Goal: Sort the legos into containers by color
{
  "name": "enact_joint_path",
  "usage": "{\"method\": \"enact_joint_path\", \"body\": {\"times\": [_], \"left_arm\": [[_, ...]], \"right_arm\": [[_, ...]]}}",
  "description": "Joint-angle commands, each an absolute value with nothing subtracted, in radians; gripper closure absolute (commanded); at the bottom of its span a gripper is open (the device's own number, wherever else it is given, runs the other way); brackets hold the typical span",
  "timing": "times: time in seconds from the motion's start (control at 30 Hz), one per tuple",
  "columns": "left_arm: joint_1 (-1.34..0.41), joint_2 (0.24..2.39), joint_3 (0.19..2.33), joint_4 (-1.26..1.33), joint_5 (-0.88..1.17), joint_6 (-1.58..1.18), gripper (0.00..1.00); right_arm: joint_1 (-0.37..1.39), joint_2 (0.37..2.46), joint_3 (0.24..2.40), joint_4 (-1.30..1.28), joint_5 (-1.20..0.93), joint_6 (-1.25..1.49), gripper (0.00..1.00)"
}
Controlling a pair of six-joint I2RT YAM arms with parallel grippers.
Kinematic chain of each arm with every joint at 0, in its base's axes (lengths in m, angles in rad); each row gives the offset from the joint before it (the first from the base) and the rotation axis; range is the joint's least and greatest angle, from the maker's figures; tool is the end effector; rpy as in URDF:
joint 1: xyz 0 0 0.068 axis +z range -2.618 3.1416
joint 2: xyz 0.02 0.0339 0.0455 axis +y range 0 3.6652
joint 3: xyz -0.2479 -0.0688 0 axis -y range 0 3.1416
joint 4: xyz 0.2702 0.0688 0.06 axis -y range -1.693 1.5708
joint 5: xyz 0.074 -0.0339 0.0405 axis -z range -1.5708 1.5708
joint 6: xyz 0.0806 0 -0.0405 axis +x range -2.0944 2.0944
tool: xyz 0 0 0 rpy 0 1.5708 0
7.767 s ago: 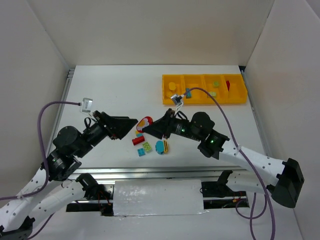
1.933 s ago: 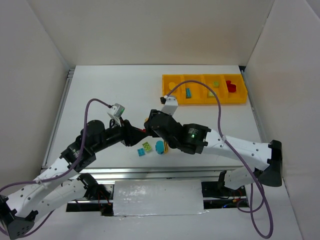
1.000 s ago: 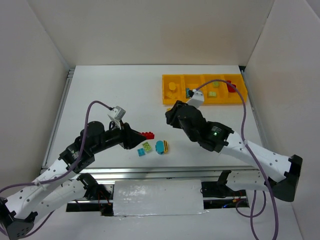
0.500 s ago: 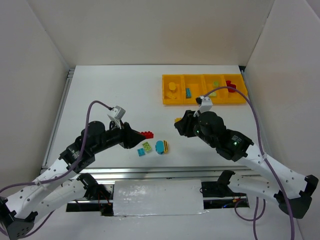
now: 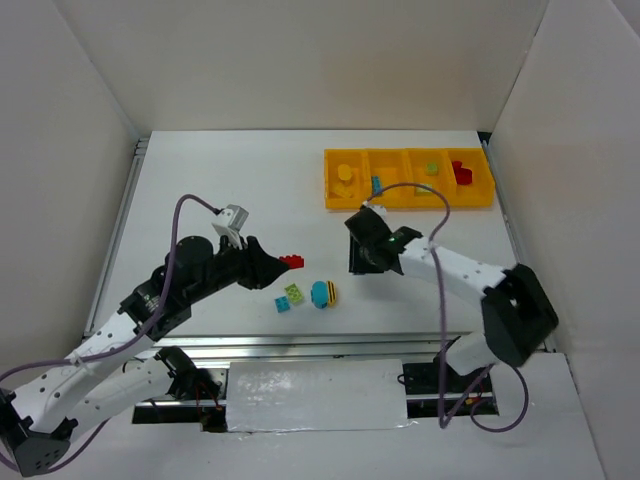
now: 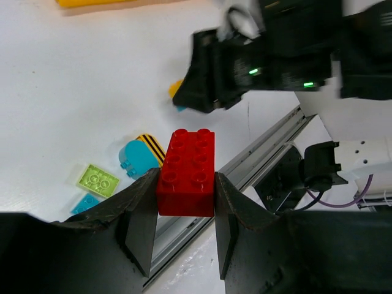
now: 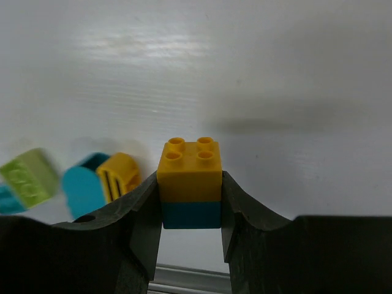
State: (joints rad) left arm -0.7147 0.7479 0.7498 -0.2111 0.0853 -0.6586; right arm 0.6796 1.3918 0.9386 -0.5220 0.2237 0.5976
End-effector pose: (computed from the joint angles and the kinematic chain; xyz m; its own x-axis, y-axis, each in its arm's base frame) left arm 0.1913 -0.1751 0.3106 -0.5622 -0.3195 -0.7628 0.4702 0.6353 -0.6127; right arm 0.2684 0.1939 0.1668 -0.8226 0.0407 -0.5671 -0.0643 0.9844 0.1638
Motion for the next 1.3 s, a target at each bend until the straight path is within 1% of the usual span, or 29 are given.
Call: {"method": "enact_joint_path", "body": {"times": [0.0,0.07,0.2,0.27,0.33,0.37,0.4,0.43,0.47,0.5,0.53,0.57,0.6,0.7,0.8,0.83,0.87,0.9,0.93,0.97,1.0,1.03,1.07,1.1,1.13,1.17,1.27], "left_arm": [[-0.716,0.723,0.801,-0.222,0.061,-0.657,1.0],[-0.715,0.713,0.801,-0.238,0.057,-0.653,1.0],[-0.715,0.675,0.789,-0.245,0.061,-0.649,1.0],[-0.715,0.661,0.782,-0.25,0.063,-0.647,1.0],[-0.715,0.644,0.779,-0.262,0.06,-0.643,1.0],[-0.715,0.638,0.779,-0.265,0.058,-0.641,1.0],[-0.715,0.637,0.781,-0.271,0.057,-0.638,1.0],[-0.715,0.635,0.781,-0.275,0.055,-0.637,1.0],[-0.715,0.634,0.779,-0.276,0.055,-0.635,1.0],[-0.715,0.634,0.778,-0.276,0.055,-0.635,1.0],[-0.715,0.634,0.776,-0.272,0.057,-0.635,1.0],[-0.715,0.634,0.773,-0.268,0.058,-0.637,1.0],[-0.715,0.634,0.772,-0.265,0.061,-0.638,1.0],[-0.715,0.634,0.773,-0.262,0.066,-0.644,1.0],[-0.715,0.63,0.788,-0.259,0.093,-0.655,1.0],[-0.715,0.629,0.793,-0.256,0.109,-0.658,1.0],[-0.715,0.627,0.802,-0.241,0.156,-0.664,1.0],[-0.715,0.624,0.804,-0.226,0.19,-0.669,1.0],[-0.715,0.621,0.802,-0.201,0.224,-0.675,1.0],[-0.715,0.617,0.799,-0.145,0.311,-0.695,1.0],[-0.713,0.618,0.796,-0.114,0.354,-0.704,1.0],[-0.713,0.62,0.793,-0.085,0.395,-0.715,1.0],[-0.713,0.623,0.792,-0.033,0.466,-0.739,1.0],[-0.713,0.624,0.788,-0.009,0.501,-0.75,1.0],[-0.713,0.632,0.778,0.033,0.533,-0.764,1.0],[-0.713,0.635,0.772,0.104,0.605,-0.791,1.0],[-0.716,0.652,0.752,0.213,0.688,-0.847,1.0]], "right_arm": [[0.655,1.5,0.991,-0.534,0.23,0.603,1.0],[0.644,1.601,1.043,-0.551,0.227,0.592,1.0],[0.637,1.731,1.111,-0.561,0.219,0.58,1.0],[0.637,1.756,1.115,-0.545,0.209,0.58,1.0],[0.635,1.759,1.108,-0.535,0.206,0.581,0.92],[0.637,1.758,1.106,-0.534,0.206,0.581,0.76],[0.637,1.755,1.101,-0.534,0.206,0.581,0.67],[0.638,1.752,1.101,-0.538,0.21,0.581,0.44],[0.637,1.743,1.101,-0.54,0.216,0.584,0.36],[0.637,1.738,1.1,-0.543,0.219,0.586,0.3],[0.638,1.724,1.1,-0.546,0.221,0.586,0.24],[0.638,1.717,1.1,-0.548,0.221,0.586,0.22],[0.637,1.707,1.1,-0.549,0.218,0.586,0.15],[0.637,1.645,1.106,-0.564,0.219,0.587,0.13],[0.637,1.488,1.068,-0.568,0.201,0.594,0.13],[0.637,1.377,1.052,-0.537,0.172,0.588,0.13],[0.637,1.308,1.002,-0.5,0.113,0.551,0.12],[0.637,1.242,0.967,-0.445,-0.085,0.529,0.12],[0.635,1.106,0.925,-0.316,-0.215,0.508,0.09],[0.637,1.042,0.855,-0.251,-0.35,0.477,0.09],[0.637,0.991,0.832,-0.195,-0.476,0.468,0.08],[0.643,0.9,0.809,-0.096,-0.665,0.478,0.07],[0.643,0.856,0.758,-0.042,-0.734,0.494,0.05],[0.643,0.782,0.73,0.091,-0.794,0.514,0.01],[0.643,0.752,0.68,0.16,-0.887,0.556,0.0],[0.644,0.73,0.667,0.208,-0.926,0.58,0.0],[0.646,0.712,0.686,0.25,-0.966,0.626,0.0]]}}
